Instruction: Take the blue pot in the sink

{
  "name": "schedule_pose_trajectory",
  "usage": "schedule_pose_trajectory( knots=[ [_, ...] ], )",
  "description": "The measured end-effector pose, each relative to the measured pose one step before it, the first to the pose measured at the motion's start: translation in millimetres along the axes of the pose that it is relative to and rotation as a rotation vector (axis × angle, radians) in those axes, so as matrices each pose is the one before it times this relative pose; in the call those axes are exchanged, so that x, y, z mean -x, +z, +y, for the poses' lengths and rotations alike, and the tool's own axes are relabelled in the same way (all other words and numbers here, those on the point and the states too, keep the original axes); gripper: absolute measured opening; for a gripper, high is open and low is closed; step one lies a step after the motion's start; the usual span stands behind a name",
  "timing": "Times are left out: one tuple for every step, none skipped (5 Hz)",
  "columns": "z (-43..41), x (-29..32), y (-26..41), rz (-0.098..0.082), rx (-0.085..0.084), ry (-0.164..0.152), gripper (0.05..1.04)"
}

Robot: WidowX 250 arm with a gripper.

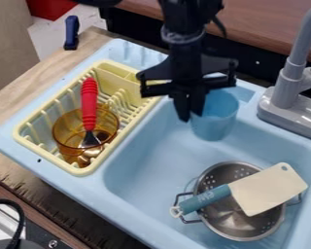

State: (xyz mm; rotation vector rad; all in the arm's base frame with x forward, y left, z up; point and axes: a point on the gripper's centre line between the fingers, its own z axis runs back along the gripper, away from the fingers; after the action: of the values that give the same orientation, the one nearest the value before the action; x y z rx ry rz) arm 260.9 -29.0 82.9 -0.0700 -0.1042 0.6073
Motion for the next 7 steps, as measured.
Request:
schedule_pose_trajectory(
  knots=[
    [1.17, 8.73, -8.25, 0.0103, 0.0020, 0.0314, 0.055],
    [-2.88, 3.12, -3.34, -0.0052, 0.0157, 0.1390, 0.055],
    [-4.34, 0.67, 0.34, 0.0253, 0.0422, 0.0697, 0.055],
    [-3.46, -1.10, -5.71, -0.0129, 0.0329, 0.0416, 0.055],
    [-4.10, 0.26, -5.31, -0.0171, 0.0200, 0.0604, 0.055],
    [2.22, 0.18, -6.86, -0.0119, -0.0060, 0.0532, 0.055],
    [-0.56, 2.52, -6.86, -0.0121, -0.0166, 0.0144, 0.055]
  ],
)
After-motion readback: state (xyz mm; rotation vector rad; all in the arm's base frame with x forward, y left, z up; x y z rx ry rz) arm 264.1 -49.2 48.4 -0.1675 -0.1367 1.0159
